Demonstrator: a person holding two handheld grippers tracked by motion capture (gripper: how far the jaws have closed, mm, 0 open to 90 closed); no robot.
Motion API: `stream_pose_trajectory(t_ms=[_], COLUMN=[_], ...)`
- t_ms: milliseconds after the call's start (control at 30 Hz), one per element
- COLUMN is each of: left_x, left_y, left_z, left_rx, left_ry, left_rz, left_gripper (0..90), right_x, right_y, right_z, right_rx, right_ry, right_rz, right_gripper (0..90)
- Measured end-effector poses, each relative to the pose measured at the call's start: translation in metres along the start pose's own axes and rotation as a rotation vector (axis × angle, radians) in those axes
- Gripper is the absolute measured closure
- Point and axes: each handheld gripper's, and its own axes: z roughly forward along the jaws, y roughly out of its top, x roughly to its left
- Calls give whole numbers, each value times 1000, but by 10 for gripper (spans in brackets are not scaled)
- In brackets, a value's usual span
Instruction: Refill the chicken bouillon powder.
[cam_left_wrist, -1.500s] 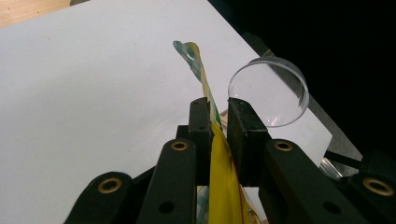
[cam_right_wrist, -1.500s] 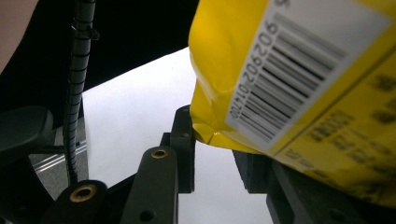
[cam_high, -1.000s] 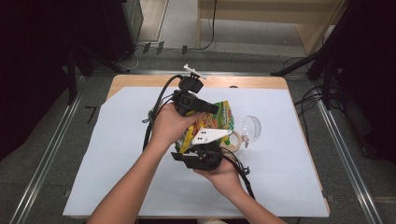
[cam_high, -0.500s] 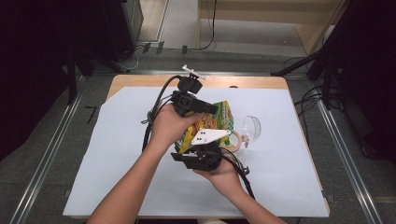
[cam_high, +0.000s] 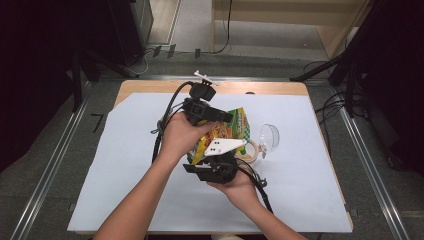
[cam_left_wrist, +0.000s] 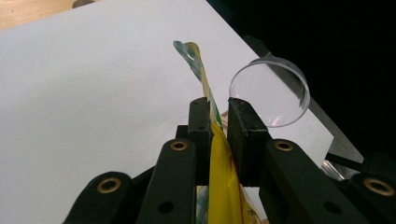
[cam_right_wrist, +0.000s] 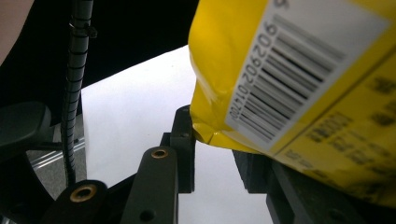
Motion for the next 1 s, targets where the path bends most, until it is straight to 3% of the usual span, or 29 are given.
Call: stream_pose_trajectory(t_ms=[1000], left_x=[-1], left_y=[-1], left_z=[-2], left_rx=[-2], left_ry=[-4], left_rz=[0], left_gripper=[797], right_x=[3], right_y=[0], right_z=[0], right_rx=[-3], right_ry=[-2], right_rz=[0], right_gripper=[723])
